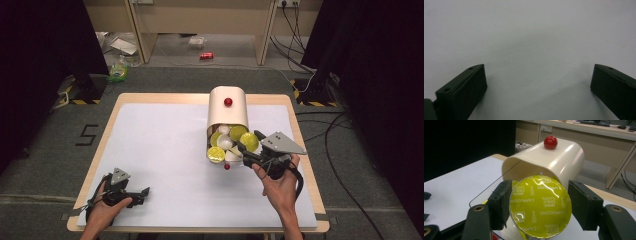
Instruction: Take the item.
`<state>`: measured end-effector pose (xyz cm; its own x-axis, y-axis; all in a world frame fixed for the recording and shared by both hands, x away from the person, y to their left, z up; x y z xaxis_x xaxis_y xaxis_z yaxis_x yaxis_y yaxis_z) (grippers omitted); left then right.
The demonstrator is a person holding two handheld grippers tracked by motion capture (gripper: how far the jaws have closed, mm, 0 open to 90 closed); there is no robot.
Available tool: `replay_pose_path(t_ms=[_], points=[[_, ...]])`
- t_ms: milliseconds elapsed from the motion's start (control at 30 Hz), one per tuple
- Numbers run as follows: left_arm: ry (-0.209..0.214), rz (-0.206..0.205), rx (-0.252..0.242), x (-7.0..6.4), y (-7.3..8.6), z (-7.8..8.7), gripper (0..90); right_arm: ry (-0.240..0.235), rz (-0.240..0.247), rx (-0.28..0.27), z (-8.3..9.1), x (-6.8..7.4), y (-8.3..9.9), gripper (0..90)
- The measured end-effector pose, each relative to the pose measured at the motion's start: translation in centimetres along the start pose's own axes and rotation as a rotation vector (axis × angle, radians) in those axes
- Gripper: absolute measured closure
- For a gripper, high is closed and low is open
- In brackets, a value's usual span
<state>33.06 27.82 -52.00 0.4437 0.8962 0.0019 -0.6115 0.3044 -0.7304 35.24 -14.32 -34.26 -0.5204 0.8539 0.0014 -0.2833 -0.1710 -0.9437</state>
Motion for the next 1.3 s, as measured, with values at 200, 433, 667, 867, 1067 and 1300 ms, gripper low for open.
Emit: replay_pose_path(t_ms=[200,433,667,867,1067,1300], points=[[0.000,0.001,-0.001,0.0,0.0,0.0,0.0,0.022,-0.008,-0.004,0.3,-0.8,0.1,38.5],[0.000,0.000,0.000,0.0,0.0,0.0,0.0,0.071,-0.035,-0.014,1.0,-2.5,0.4,38.5],[0.000,0.000,0.000,0.0,0.0,0.0,0.0,0.127,-0.044,-0.009,1.2,-4.3,1.1,38.5],[0.000,0.001,0.000,0.0,0.0,0.0,0.0,0.165,-0.061,0.001,1.2,-5.6,2.0,38.5],[0.000,0.000,0.000,0.0,0.0,0.0,0.0,0.192,-0.073,0.010,1.0,-6.6,2.7,38.5],[0.001,0.001,-0.001,0.0,0.0,0.0,0.0,0.218,-0.097,0.030,0.6,-7.9,4.0,38.5]])
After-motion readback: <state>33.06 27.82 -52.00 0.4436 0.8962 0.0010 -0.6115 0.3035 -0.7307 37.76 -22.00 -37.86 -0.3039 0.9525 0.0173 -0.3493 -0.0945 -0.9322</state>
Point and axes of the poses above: each handheld gripper's, and its own axes: z roughly backward along the jaws, y roughly out of its underside, x roughly to its left, the point moved 2 cm from there along -z, roughly forward along the jaws, and after that the axes turned 4 degrees about -z, right-handed, at the moved point
